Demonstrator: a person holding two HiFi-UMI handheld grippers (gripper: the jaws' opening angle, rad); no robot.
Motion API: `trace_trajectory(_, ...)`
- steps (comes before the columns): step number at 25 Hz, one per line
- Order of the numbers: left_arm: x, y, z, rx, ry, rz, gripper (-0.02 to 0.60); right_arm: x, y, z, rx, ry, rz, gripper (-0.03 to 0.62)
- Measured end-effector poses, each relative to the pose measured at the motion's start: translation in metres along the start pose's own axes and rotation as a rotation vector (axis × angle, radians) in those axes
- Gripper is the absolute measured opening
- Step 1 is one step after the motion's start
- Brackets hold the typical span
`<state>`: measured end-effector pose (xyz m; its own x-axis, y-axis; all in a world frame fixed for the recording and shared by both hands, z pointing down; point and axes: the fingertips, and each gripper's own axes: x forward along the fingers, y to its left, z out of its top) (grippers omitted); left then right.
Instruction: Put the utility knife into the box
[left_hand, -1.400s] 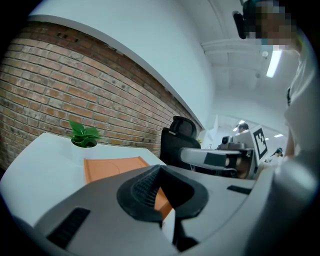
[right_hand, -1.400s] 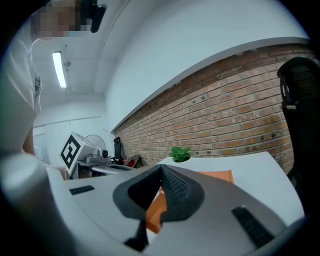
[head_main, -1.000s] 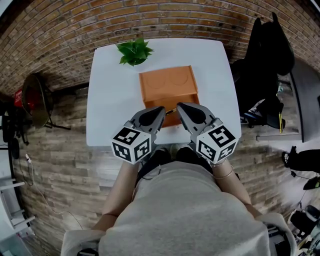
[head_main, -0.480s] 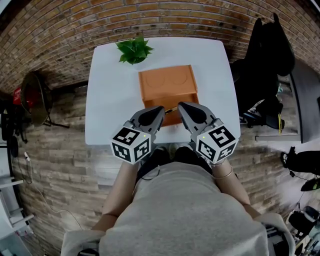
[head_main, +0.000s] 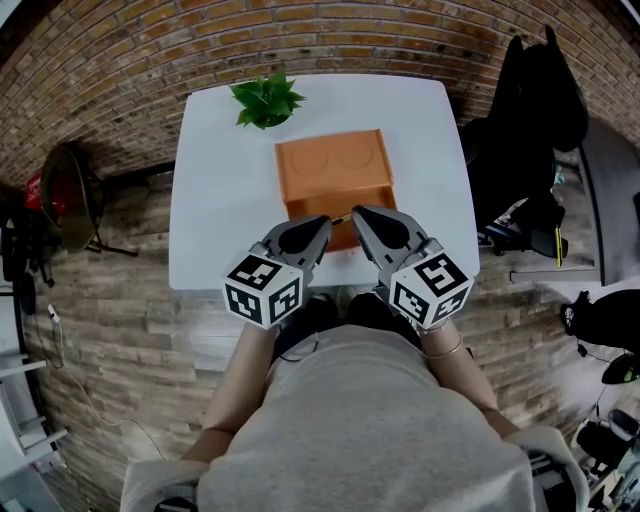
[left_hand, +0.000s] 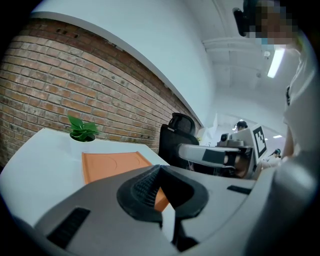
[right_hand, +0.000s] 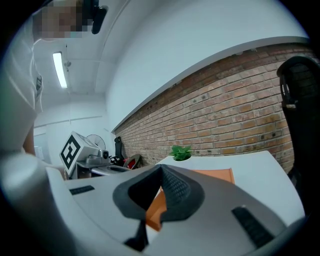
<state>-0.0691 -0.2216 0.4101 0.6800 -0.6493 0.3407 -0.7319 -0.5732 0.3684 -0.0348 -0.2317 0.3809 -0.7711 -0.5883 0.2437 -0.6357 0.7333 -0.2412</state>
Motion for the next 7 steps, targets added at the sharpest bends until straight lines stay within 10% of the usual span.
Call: trace_trajectory(7,0.0016,0.0000,-0.0031,-0.006,0.012,0.002,0.006,-0.0009,0.0006,-0.0029,0.011,0.010,0.012,-0.002)
